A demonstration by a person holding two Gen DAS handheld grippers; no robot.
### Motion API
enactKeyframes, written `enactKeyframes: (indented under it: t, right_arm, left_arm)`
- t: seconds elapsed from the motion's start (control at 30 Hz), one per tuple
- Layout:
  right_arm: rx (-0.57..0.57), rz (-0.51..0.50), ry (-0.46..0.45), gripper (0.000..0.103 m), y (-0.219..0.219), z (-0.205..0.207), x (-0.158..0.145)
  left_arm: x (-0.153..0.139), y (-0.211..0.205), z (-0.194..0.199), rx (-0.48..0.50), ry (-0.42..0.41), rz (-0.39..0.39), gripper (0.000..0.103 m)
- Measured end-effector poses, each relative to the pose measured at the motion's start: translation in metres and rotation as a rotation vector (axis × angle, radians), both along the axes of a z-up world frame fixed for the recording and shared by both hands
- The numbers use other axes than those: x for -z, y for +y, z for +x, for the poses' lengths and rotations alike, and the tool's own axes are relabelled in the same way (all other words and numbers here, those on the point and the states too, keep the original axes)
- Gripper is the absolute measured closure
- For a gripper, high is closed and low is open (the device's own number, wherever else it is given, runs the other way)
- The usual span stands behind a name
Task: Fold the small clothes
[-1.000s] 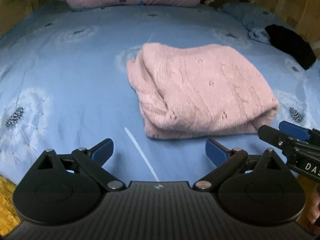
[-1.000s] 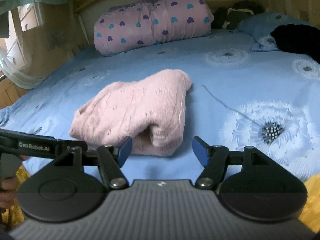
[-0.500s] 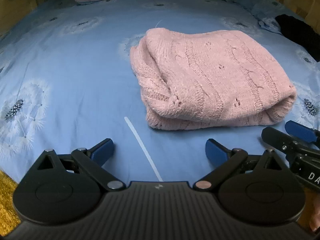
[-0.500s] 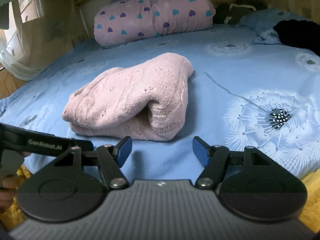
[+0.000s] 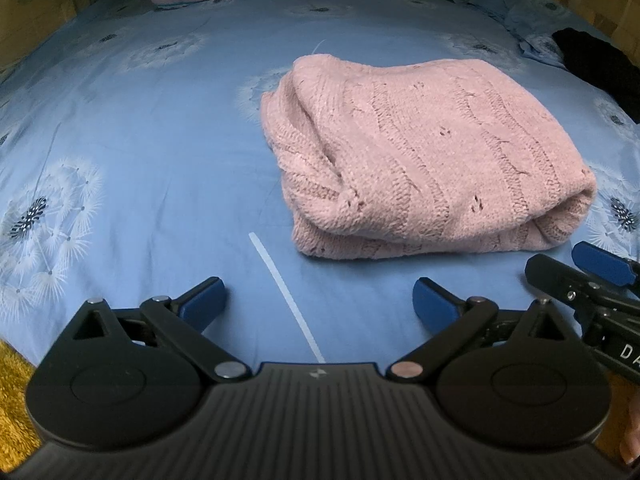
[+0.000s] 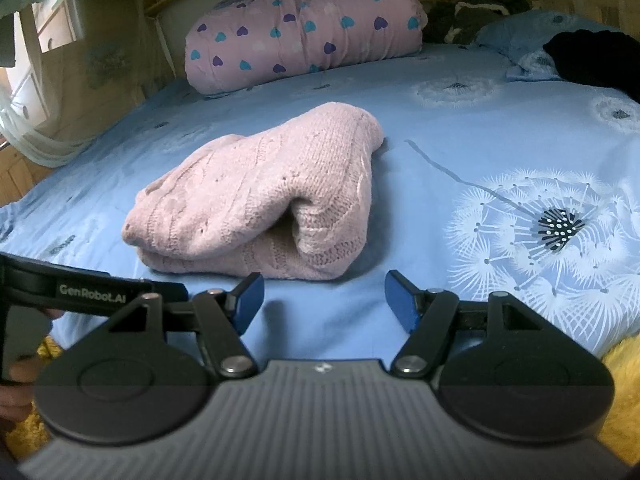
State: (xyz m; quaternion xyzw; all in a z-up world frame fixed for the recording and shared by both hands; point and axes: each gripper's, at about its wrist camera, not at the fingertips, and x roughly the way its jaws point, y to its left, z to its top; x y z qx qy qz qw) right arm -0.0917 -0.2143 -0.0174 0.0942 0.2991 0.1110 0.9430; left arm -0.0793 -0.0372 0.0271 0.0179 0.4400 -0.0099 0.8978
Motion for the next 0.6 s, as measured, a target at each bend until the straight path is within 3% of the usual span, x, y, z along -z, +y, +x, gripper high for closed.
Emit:
enactKeyframes:
  t: [0.6]
  right_arm:
    - [-0.001, 0.001, 0.0, 0.034, -0.0012, 0.0005, 0.0005]
  left_arm:
    - [0.0025, 0.0014, -0.0007, -0.001, -0.004, 0.004, 0.0]
